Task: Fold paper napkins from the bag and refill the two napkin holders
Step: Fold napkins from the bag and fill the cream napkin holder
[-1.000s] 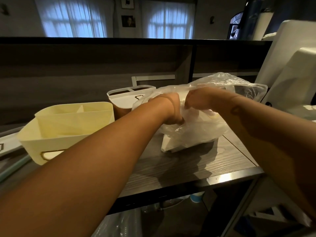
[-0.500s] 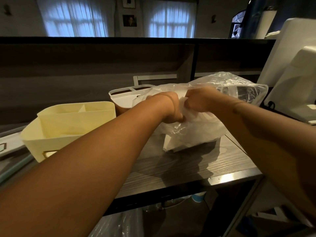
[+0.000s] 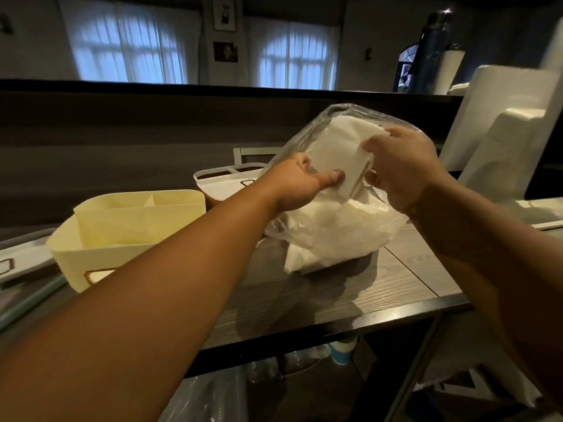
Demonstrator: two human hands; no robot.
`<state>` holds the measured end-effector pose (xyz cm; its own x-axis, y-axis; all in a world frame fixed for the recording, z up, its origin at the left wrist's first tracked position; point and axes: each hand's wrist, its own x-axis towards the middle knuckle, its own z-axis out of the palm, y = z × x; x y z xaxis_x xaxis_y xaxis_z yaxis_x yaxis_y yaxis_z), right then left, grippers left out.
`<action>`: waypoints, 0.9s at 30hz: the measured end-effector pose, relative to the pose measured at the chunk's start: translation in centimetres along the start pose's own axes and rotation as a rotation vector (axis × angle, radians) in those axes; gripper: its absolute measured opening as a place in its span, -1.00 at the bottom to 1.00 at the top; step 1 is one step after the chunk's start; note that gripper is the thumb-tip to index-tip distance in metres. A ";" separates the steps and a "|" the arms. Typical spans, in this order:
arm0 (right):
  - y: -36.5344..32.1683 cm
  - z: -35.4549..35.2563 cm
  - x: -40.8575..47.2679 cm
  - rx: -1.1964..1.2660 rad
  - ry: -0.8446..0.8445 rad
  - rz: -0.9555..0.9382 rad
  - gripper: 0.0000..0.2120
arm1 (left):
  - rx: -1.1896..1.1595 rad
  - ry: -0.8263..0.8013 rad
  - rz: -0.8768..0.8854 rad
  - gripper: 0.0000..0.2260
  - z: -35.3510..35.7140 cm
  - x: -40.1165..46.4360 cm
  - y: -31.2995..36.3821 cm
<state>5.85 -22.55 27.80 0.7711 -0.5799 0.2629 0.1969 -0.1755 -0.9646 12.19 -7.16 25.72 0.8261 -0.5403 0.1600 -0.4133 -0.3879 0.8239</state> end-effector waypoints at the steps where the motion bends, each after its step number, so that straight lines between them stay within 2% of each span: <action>1: -0.2 0.0 -0.4 0.109 -0.032 0.062 -0.64 | -0.068 0.001 0.012 -0.29 -0.3 -0.5 0.0; 4: -0.4 -0.1 -2.3 0.372 -0.133 0.259 -0.65 | -0.306 -0.006 0.019 -0.42 -1.1 -2.2 -0.6; 6: -0.2 0.1 -3.4 0.440 -0.240 0.356 -0.59 | -0.428 -0.033 0.035 -0.46 -1.6 -3.6 -1.4; 9: 0.0 1.2 -4.7 0.439 -0.385 0.372 -0.54 | -0.506 -0.049 0.017 -0.53 -2.4 -6.0 -2.5; 12: 0.0 3.1 -6.4 0.448 -0.448 0.396 -0.54 | -0.597 0.008 -0.072 -0.61 -3.4 -8.5 -3.3; 16: 0.8 6.4 -8.6 0.312 -0.408 0.472 -0.77 | -0.610 0.115 -0.222 -0.73 -5.0 -11.7 -5.1; 18: 2.2 8.0 -9.3 0.094 -0.392 0.474 -0.87 | -0.553 0.136 -0.297 -0.74 -5.6 -12.9 -6.3; 20: 4.0 9.1 -9.7 -0.084 -0.447 0.445 -0.81 | -0.416 0.139 -0.371 -0.74 -5.7 -13.5 -8.0; 22: 5.6 9.9 -9.9 -0.197 -0.542 0.364 -0.70 | -0.215 0.115 -0.431 -0.72 -5.5 -13.9 -9.5; 24: 6.8 10.5 -10.0 -0.389 -0.605 0.269 -0.74 | -0.007 0.066 -0.462 -0.70 -5.4 -14.0 -10.6; 27: 7.7 10.9 -9.7 -0.723 -0.597 0.118 -0.82 | 0.197 0.015 -0.500 -0.68 -5.4 -13.8 -11.4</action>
<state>6.46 -9.54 17.60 0.9841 -0.1569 -0.0831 -0.1708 -0.7086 -0.6846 7.58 8.76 17.03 0.9453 -0.2441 -0.2166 -0.0312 -0.7283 0.6845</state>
